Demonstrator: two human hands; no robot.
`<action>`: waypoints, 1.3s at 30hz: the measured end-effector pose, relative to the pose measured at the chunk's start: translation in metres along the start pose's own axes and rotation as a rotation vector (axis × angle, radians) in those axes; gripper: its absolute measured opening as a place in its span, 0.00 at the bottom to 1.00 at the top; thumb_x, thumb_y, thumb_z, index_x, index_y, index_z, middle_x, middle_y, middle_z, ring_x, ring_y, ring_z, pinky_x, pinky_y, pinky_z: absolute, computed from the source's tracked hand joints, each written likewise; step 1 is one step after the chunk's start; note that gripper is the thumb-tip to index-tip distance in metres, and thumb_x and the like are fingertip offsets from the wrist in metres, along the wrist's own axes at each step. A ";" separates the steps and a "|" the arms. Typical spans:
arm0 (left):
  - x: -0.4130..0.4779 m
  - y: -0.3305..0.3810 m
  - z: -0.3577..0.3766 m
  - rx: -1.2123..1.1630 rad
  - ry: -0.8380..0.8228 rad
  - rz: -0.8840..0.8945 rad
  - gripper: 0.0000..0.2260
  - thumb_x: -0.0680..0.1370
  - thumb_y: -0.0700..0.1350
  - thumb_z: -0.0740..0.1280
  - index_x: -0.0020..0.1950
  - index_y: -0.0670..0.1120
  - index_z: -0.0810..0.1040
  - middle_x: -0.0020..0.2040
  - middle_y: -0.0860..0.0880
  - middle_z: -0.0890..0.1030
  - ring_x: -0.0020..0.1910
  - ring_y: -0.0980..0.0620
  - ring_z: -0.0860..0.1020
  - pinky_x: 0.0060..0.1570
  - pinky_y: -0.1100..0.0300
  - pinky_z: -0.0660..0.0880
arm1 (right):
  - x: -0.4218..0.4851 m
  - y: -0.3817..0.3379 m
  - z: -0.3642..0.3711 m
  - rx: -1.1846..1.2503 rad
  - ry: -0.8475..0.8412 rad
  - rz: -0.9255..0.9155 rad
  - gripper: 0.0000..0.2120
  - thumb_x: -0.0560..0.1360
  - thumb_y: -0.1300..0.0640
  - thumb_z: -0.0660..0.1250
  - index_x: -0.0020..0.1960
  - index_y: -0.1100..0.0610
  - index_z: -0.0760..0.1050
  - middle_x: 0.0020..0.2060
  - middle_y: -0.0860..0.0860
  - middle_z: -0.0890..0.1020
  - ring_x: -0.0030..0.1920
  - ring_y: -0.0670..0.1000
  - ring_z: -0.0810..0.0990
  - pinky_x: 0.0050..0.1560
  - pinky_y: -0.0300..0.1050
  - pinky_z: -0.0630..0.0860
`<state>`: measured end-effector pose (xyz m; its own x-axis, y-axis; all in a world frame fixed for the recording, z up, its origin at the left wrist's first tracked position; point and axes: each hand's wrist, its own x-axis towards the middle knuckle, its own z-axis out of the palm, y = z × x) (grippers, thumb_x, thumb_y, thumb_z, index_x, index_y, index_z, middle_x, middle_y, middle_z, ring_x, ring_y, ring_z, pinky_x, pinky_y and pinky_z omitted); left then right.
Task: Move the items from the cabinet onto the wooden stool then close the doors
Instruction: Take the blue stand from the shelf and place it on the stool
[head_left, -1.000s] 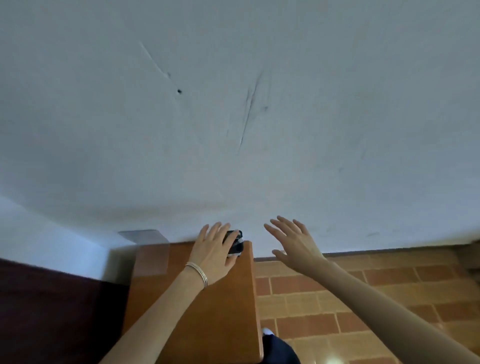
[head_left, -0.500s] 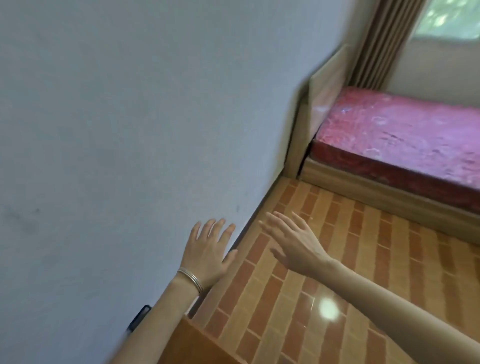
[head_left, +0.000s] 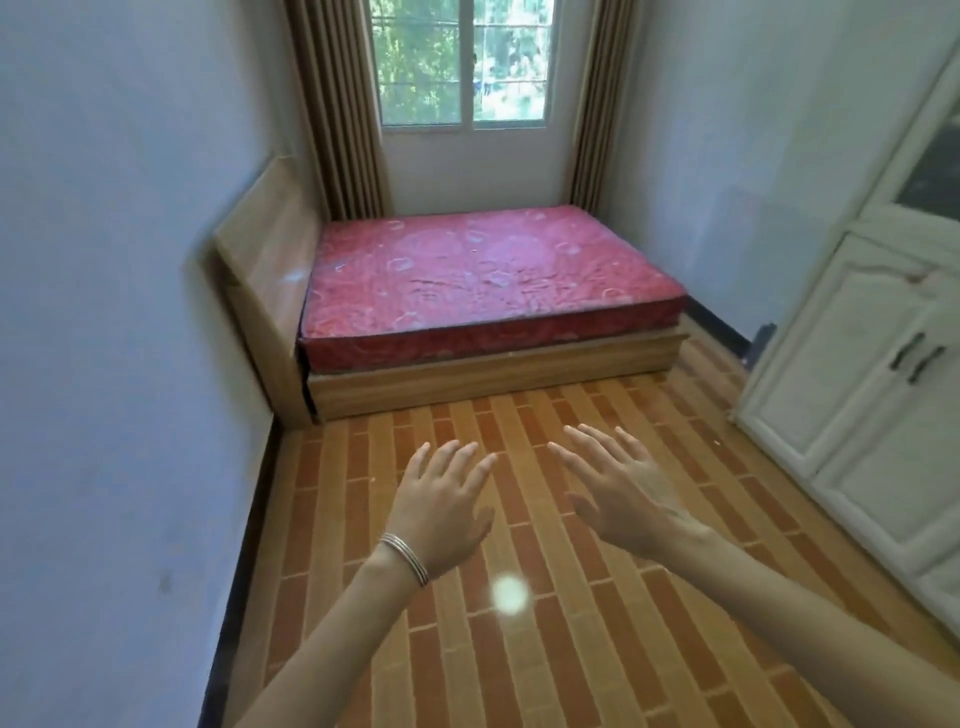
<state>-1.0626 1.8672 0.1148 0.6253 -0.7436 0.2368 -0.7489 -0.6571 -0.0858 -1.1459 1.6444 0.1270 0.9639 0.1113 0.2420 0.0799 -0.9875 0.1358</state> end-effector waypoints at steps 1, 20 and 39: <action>0.019 0.020 0.004 -0.005 -0.007 0.041 0.27 0.77 0.59 0.58 0.73 0.51 0.64 0.71 0.47 0.68 0.71 0.46 0.64 0.70 0.44 0.58 | -0.012 0.021 0.000 -0.012 -0.005 0.035 0.29 0.69 0.47 0.69 0.68 0.52 0.68 0.66 0.55 0.72 0.67 0.55 0.70 0.63 0.59 0.68; 0.328 0.290 0.006 -0.270 0.316 0.533 0.23 0.68 0.53 0.73 0.62 0.50 0.77 0.59 0.49 0.80 0.58 0.48 0.77 0.59 0.44 0.73 | -0.134 0.338 -0.029 -0.169 0.016 0.558 0.23 0.72 0.45 0.55 0.63 0.52 0.73 0.59 0.52 0.78 0.60 0.53 0.76 0.58 0.54 0.73; 0.630 0.291 0.034 -0.342 0.395 0.826 0.24 0.70 0.53 0.72 0.64 0.49 0.75 0.60 0.48 0.79 0.59 0.46 0.77 0.59 0.47 0.72 | 0.008 0.521 -0.009 -0.277 0.110 0.813 0.21 0.73 0.46 0.53 0.61 0.51 0.74 0.56 0.50 0.79 0.57 0.51 0.77 0.56 0.49 0.74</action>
<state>-0.8790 1.2030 0.2058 -0.1967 -0.8175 0.5412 -0.9804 0.1699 -0.0997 -1.0992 1.1321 0.2081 0.6642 -0.5930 0.4552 -0.7018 -0.7044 0.1062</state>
